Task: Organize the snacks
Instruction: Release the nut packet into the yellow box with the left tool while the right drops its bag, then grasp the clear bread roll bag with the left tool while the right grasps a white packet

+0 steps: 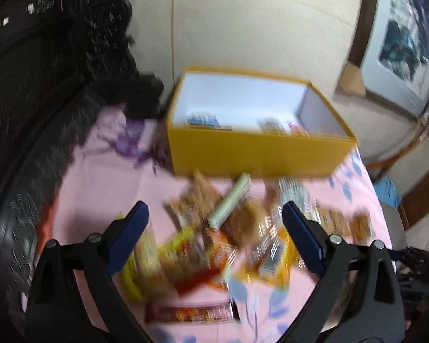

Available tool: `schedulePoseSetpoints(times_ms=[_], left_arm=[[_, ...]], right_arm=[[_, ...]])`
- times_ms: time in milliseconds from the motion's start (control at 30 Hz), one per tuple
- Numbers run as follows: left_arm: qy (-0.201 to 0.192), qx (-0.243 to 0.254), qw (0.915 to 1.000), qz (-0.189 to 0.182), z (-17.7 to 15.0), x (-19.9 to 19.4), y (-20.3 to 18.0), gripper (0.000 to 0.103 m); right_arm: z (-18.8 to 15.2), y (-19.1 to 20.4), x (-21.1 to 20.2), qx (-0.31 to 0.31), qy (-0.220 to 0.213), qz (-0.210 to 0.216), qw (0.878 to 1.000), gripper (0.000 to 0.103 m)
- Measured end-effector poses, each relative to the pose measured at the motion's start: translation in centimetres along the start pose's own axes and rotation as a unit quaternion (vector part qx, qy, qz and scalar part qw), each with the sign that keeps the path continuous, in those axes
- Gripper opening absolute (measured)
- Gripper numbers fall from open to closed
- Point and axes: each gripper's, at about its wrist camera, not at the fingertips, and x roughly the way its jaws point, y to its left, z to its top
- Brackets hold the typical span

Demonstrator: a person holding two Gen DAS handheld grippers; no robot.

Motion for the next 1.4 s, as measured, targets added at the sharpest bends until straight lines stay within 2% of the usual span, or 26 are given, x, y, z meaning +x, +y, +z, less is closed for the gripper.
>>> schedulePoseSetpoints(times_ms=[100,300,433,567,733,800,1033,1233,1400], left_arm=[[0.024,0.015,0.9996,0.002,-2.7,-0.3,-0.4,0.096],[0.041,0.019,0.9989,0.012,-6.5,-1.4,0.4,0.096],[0.047,0.031,0.9982,0.024,-8.3,-1.4,1.1,0.096],[0.061,0.056,0.9957,0.041,-10.6,-0.8,1.2,0.096],[0.074,0.069,0.9938,0.045,-12.2,-0.1,1.0,0.096],[0.071,0.071,0.994,0.044,-12.0,0.0,0.9,0.096],[0.048,0.091,0.9943,0.03,-10.0,1.0,-1.0,0.096],[0.027,0.083,0.9962,0.008,-6.9,2.7,-2.6,0.096],[0.02,0.076,0.9968,-0.014,-3.9,5.6,-4.1,0.096]], right_arm=[[-1.3,-0.5,0.4,0.012,0.0,-0.012,1.0,0.068],[-0.3,0.7,1.3,0.002,-0.003,0.005,1.0,0.068],[-0.1,1.2,3.3,-0.014,0.018,-0.022,0.999,0.068],[-0.4,0.9,3.2,-0.011,0.012,-0.035,0.999,0.052],[-0.3,0.6,2.3,-0.016,0.001,-0.048,0.999,0.022],[-0.1,0.4,1.8,-0.01,-0.006,-0.048,0.999,0.017],[1.2,1.4,0.0,0.004,-0.032,-0.018,0.999,0.016],[1.6,3.1,-1.8,0.005,-0.06,0.021,0.998,0.016],[1.5,3.6,-2.1,0.007,-0.062,0.037,0.997,0.016]])
